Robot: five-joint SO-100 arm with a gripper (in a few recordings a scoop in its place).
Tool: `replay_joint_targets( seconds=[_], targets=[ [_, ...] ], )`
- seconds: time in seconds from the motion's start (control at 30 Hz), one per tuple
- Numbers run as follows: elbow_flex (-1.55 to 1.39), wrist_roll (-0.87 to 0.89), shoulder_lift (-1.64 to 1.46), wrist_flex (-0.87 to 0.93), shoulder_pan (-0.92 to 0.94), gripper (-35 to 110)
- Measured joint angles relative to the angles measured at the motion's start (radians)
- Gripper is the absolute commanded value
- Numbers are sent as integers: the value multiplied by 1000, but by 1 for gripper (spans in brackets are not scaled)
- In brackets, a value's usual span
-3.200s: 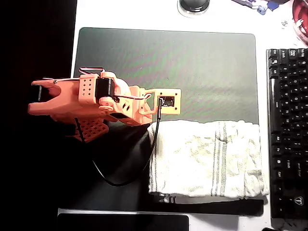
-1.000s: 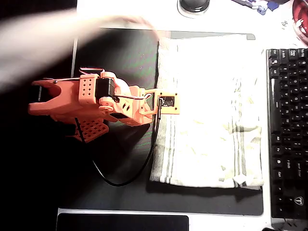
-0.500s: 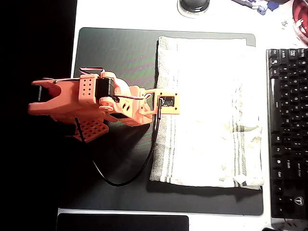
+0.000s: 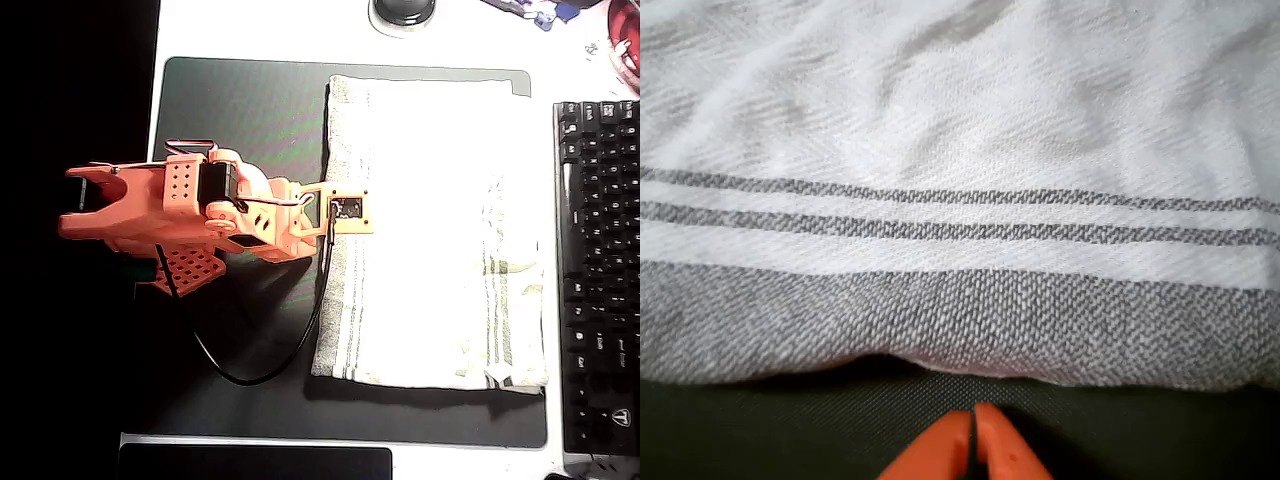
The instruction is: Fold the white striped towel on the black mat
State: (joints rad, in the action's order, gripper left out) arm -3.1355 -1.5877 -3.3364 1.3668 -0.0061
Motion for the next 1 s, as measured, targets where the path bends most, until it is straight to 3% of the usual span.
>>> replay_joint_targets(
  seconds=[0.37, 0.63, 1.0],
  targets=[
    [0, -104, 0, -2, 2, 0],
    [163, -133, 92, 25, -34, 0],
    [532, -14, 476, -52, -222, 0]
  ],
)
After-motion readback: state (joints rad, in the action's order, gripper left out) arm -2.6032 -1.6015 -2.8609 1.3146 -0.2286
